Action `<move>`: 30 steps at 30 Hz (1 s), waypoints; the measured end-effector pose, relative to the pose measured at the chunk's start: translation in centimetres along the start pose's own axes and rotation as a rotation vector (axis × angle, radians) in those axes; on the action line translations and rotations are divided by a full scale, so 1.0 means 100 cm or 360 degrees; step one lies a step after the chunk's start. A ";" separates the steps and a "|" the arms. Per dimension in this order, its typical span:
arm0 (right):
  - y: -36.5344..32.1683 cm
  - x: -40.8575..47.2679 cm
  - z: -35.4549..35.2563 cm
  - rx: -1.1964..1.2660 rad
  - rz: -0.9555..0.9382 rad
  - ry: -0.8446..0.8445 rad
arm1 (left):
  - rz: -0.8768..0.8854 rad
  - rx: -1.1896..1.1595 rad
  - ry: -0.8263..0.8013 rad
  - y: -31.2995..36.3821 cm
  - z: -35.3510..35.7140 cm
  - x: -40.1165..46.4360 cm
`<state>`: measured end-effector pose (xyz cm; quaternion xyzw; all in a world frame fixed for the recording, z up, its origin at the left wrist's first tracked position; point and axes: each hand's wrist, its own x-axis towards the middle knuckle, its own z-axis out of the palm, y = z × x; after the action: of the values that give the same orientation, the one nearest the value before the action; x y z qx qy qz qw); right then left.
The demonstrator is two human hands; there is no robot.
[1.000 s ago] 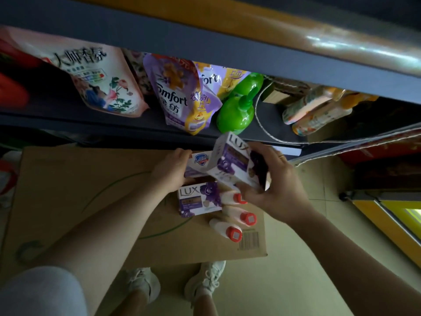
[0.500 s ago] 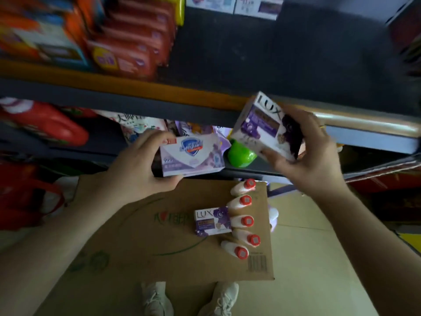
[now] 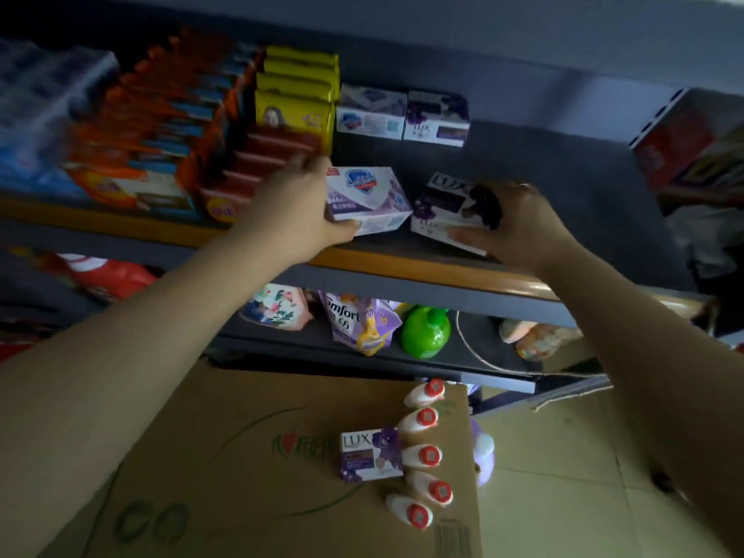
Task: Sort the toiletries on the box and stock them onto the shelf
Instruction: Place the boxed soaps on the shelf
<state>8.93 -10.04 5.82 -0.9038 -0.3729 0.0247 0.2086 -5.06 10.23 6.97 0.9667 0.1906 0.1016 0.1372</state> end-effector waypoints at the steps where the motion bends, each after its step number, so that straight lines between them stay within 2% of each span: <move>1: 0.004 0.010 0.002 -0.0060 0.0016 -0.0067 | 0.0021 0.0084 -0.0036 0.002 0.004 0.012; 4: 0.022 0.030 0.010 -0.0137 0.0087 -0.0155 | 0.0004 0.0425 -0.0120 0.006 0.010 0.037; 7: 0.028 0.043 0.024 -0.0152 0.0059 -0.0007 | 0.0062 0.0744 -0.0139 0.008 0.014 0.056; 8: 0.025 0.046 0.028 -0.0164 0.0071 0.0063 | 0.0090 0.0762 -0.0103 0.008 0.019 0.062; 11: 0.009 0.056 0.036 -0.0165 0.0201 0.0227 | 0.0084 0.0400 -0.0059 0.007 0.030 0.073; 15: 0.003 0.072 0.041 -0.0167 0.0200 0.0322 | 0.0126 0.0596 0.0047 0.003 0.040 0.086; 23: 0.012 0.093 0.040 -0.0091 0.0133 0.0181 | 0.0221 0.0928 0.0090 0.006 0.044 0.109; 27: 0.023 0.100 0.048 -0.0250 0.0034 -0.0070 | 0.0171 0.0940 -0.0027 0.007 0.043 0.113; 30: 0.014 0.092 0.046 -0.0263 0.0118 0.0020 | 0.0149 0.0706 -0.0167 0.010 0.035 0.101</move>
<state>15.59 -3.00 2.10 -0.9313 -0.3385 -0.0041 0.1345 5.35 12.58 5.39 0.9849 0.1558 0.0132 -0.0738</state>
